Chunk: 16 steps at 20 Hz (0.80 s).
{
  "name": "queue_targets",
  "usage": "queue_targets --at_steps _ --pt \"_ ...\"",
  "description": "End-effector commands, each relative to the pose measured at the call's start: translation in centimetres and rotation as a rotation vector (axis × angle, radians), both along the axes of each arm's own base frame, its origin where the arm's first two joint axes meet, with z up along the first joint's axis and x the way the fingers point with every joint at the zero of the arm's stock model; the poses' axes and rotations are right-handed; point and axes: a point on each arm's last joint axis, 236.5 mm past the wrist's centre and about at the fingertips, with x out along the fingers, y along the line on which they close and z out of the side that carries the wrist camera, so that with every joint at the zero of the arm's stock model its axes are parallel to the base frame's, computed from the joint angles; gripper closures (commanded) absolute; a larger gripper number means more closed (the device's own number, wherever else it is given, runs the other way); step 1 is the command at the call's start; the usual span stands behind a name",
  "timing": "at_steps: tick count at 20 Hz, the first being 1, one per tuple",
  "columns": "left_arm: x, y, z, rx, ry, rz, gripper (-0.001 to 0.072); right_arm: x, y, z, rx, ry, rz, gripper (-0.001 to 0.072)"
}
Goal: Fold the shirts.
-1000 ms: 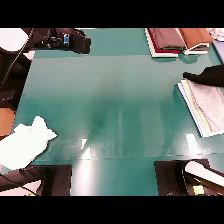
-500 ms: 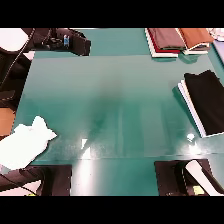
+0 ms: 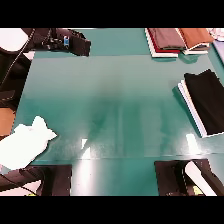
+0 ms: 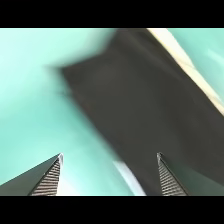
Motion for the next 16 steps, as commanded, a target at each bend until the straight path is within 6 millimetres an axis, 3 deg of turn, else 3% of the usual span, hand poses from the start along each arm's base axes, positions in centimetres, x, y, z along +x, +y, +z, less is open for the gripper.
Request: queue_targets --at_steps 1,4,5,6,8,9,12,16 --pt "0.1 0.0 0.2 -0.005 -0.01 0.002 0.0682 4.4 10.4 4.6 -0.015 -0.163 0.287 0.0045" --pt "0.3 0.0 0.5 -0.01 -0.02 0.004 0.0681 5.6 18.1 5.5 -0.011 -0.239 0.472 0.006" --pt "0.3 -0.1 0.6 -0.012 -0.023 0.005 0.0681 5.7 20.0 5.5 -0.007 -0.253 0.516 0.0148" --pt "0.4 -0.1 0.8 -0.018 -0.031 0.007 0.0682 5.6 21.6 5.4 -0.001 -0.262 0.555 0.0289" --pt "0.7 -0.2 1.2 -0.03 -0.051 0.011 0.0682 5.4 24.1 5.0 0.01 -0.257 0.616 0.0654" --pt "0.7 -0.2 1.4 -0.034 -0.056 0.012 0.0681 5.3 24.8 4.8 0.014 -0.251 0.636 0.0692" --pt "0.7 -0.2 1.4 -0.033 -0.056 0.012 0.0682 5.4 26.2 4.0 0.024 -0.231 0.669 0.0692" --pt "0.7 -0.2 1.4 -0.034 -0.056 0.012 0.0682 5.6 26.4 2.0 0.037 -0.159 0.683 0.0692"
